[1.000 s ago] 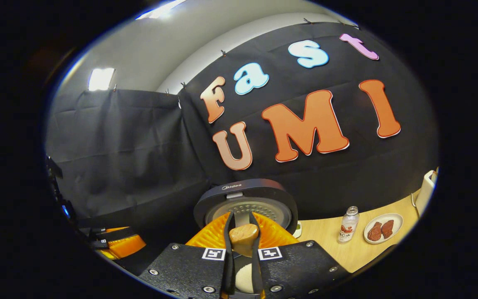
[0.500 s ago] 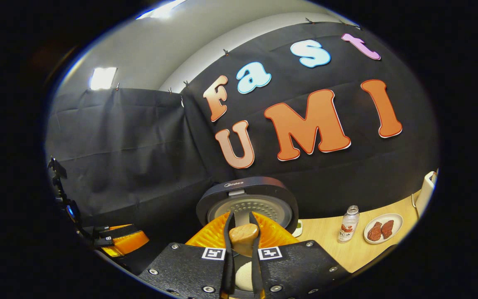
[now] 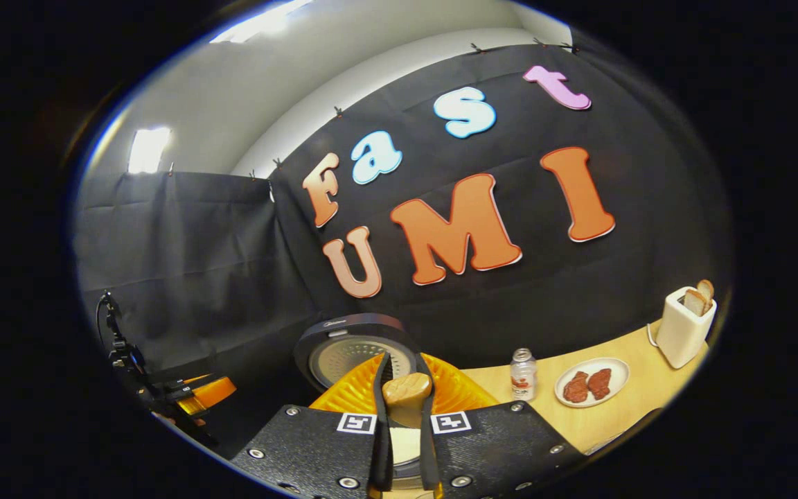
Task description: Close the left gripper, press the button to open the rice cooker; take a wooden spoon from the chopstick holder with the right hand, scoop a spoonful of rice and pour it into the rice cooker, then put the wooden spoon back into the chopstick holder.
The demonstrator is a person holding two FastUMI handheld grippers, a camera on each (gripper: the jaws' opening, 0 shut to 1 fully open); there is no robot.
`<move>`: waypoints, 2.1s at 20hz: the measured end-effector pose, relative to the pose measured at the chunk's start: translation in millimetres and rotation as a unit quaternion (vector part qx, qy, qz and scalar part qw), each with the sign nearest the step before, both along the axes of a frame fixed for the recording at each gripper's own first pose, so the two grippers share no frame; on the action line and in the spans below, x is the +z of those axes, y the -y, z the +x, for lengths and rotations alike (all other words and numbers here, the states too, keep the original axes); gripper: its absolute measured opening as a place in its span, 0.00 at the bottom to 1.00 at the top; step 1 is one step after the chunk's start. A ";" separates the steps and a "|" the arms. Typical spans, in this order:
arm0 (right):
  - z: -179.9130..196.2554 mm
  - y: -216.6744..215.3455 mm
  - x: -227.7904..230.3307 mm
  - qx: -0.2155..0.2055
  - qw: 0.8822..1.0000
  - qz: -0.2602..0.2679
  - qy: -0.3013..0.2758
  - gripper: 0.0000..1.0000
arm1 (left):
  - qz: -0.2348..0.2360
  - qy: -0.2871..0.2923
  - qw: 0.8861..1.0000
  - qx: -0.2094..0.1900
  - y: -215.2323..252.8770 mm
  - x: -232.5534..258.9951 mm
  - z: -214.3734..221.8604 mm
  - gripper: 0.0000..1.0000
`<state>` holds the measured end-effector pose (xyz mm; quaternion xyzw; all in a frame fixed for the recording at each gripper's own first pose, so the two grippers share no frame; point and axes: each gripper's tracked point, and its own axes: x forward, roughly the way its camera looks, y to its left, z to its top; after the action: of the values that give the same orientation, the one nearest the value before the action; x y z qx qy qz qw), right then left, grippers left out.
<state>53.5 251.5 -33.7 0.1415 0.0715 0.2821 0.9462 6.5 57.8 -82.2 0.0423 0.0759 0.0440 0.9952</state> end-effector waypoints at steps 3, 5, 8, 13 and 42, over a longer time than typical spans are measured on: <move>-4.0 48.9 -4.9 -0.036 0.999 0.004 -0.004 0.14 | 0.009 -0.002 1.000 -0.002 5.8 -1.8 -1.0 1.00; -7.0 81.6 -16.7 -0.059 0.998 0.003 -0.019 0.14 | 0.012 0.000 1.000 -0.007 12.0 -0.8 -2.0 1.00; -9.7 124.0 -34.9 -0.090 0.995 0.015 -0.041 0.14 | 0.004 0.006 1.000 -0.019 22.5 -0.4 -6.3 1.00; -8.8 176.0 -82.6 -0.126 0.989 0.015 -0.080 0.14 | 0.004 0.013 0.999 -0.034 34.9 -0.4 -14.3 1.00; 16.3 294.4 -104.2 -0.265 0.951 -0.153 -0.040 0.94 | 0.031 0.044 0.999 -0.001 69.7 40.3 -2.5 1.00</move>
<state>69.8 -42.9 -137.9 0.0204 0.1119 0.0014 0.9935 4.0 -11.9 -41.8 0.0710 0.0301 0.0471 0.9959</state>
